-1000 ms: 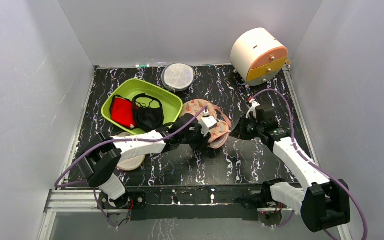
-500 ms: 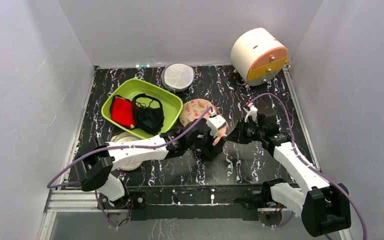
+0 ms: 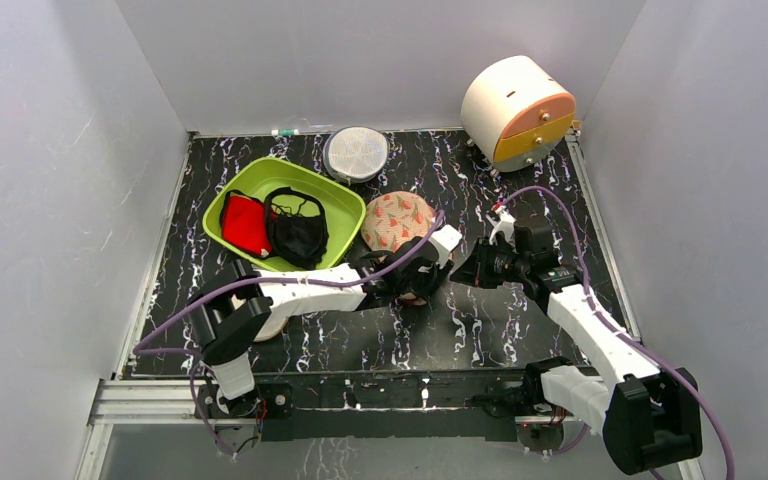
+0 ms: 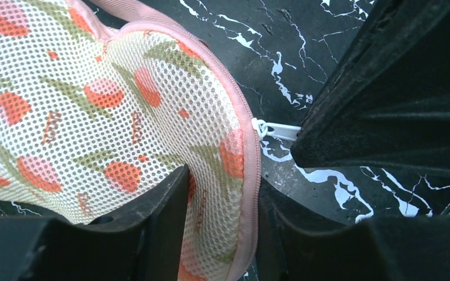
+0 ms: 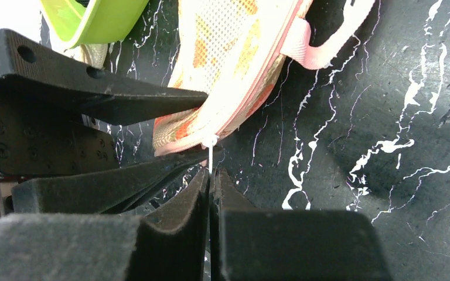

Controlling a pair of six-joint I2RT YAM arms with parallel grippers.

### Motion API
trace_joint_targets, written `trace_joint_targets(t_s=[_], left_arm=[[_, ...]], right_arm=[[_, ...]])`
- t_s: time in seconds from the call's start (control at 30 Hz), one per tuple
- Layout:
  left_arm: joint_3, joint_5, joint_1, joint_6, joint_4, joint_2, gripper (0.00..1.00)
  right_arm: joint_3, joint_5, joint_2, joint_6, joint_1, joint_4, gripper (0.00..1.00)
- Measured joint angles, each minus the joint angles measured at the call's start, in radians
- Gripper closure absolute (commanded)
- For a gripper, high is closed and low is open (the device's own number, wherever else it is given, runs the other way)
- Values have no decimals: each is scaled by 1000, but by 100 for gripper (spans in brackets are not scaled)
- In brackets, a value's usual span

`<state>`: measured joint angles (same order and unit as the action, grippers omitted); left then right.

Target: Unzip the laundry bag and remove the bra

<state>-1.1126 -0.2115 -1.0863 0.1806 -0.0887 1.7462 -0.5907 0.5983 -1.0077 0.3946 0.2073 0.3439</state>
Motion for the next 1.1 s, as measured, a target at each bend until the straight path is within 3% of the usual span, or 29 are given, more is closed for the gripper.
trace_joint_targets(t_s=[0.13, 0.33, 0.73, 0.87, 1.1], left_arm=[[6, -6, -3, -1, -2, -10, 73], [91, 20, -2, 0, -13, -83, 97], [291, 79, -2, 8, 15, -235, 99], [359, 92, -2, 16, 31, -325, 99], [378, 115, -2, 29, -3, -407, 100]], right_arm=[[0, -29, 4, 7, 0, 0, 100], [-2, -101, -3, 30, 1, 0, 100], [-8, -269, -61, 43, -6, -70, 100], [-2, -237, -111, 49, -8, -144, 100], [14, 87, -167, 14, -9, -214, 72]])
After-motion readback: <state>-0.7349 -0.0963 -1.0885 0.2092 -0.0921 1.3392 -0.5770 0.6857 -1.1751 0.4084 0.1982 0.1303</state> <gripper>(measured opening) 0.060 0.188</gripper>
